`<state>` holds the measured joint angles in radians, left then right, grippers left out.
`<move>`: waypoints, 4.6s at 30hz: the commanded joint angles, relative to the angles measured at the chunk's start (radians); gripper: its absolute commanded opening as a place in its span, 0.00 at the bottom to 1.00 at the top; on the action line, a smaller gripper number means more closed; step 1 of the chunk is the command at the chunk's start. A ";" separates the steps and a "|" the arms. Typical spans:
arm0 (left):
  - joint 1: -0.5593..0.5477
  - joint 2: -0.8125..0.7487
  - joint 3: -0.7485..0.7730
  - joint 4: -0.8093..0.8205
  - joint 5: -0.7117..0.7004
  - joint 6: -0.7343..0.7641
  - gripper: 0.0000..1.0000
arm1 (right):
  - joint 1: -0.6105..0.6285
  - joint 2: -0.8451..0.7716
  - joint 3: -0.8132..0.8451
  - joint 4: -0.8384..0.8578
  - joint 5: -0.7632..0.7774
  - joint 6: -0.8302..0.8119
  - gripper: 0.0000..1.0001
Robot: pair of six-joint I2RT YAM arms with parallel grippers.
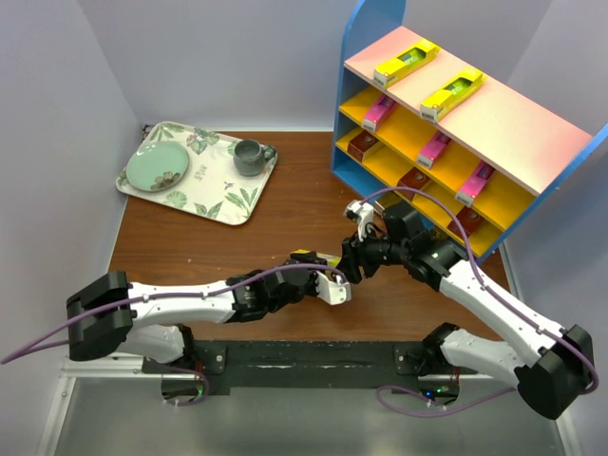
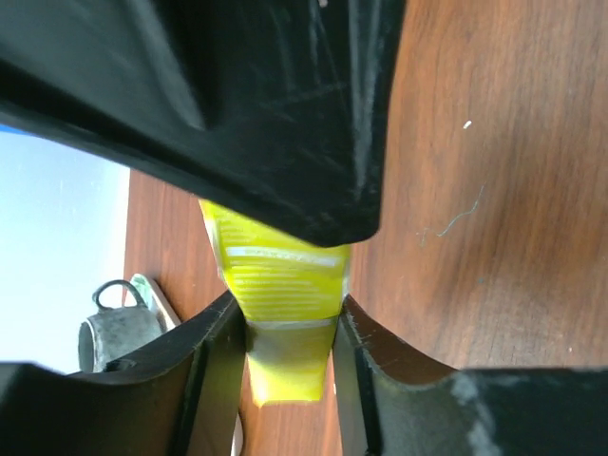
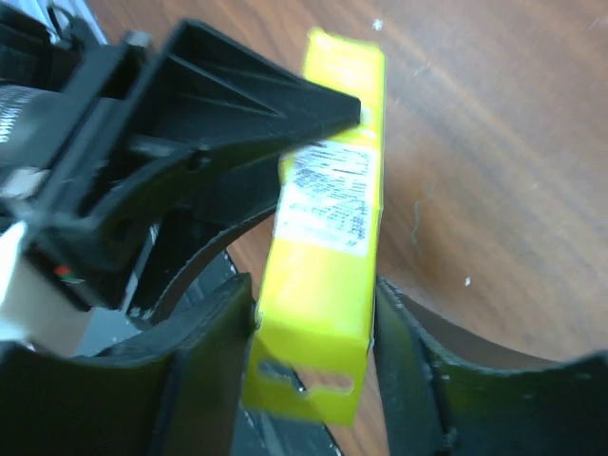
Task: Place and organize the toothpastes onto the shelf
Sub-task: Pick up the toothpaste from the center of the board, then place the toothpaste on the shelf.
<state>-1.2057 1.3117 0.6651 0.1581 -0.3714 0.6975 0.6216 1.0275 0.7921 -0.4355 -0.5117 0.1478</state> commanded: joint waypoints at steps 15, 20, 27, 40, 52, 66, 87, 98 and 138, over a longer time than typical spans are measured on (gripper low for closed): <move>0.097 -0.032 0.083 0.027 0.035 -0.330 0.12 | 0.003 -0.326 -0.030 0.109 0.397 0.042 0.79; 0.185 -0.074 0.105 0.052 0.072 -0.545 0.10 | 0.003 -0.372 -0.068 0.145 0.424 0.033 0.82; 0.331 -0.166 0.085 0.101 0.127 -0.985 0.08 | 0.003 -0.386 -0.148 0.286 0.342 0.044 0.86; 0.446 -0.244 -0.041 0.218 0.221 -1.634 0.08 | 0.171 -0.281 -0.309 0.723 0.436 0.050 0.88; 0.452 -0.261 -0.179 0.458 0.299 -1.948 0.09 | 0.389 -0.087 -0.306 0.948 0.670 -0.089 0.89; 0.452 -0.267 -0.182 0.474 0.335 -1.975 0.10 | 0.431 0.019 -0.281 1.031 0.789 -0.142 0.69; 0.452 -0.293 -0.151 0.382 0.286 -1.883 0.55 | 0.438 -0.026 -0.205 0.884 0.811 -0.186 0.30; 0.454 -0.440 -0.023 0.120 0.066 -1.580 0.86 | 0.437 -0.080 -0.048 0.554 0.857 -0.155 0.22; 0.474 -0.784 -0.078 -0.052 -0.394 -0.668 0.92 | 0.098 0.362 1.378 -0.500 1.326 -0.157 0.16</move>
<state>-0.7483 0.5377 0.5827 0.0841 -0.7345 0.0044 0.8051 1.3499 2.0880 -0.8482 0.8429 -0.0013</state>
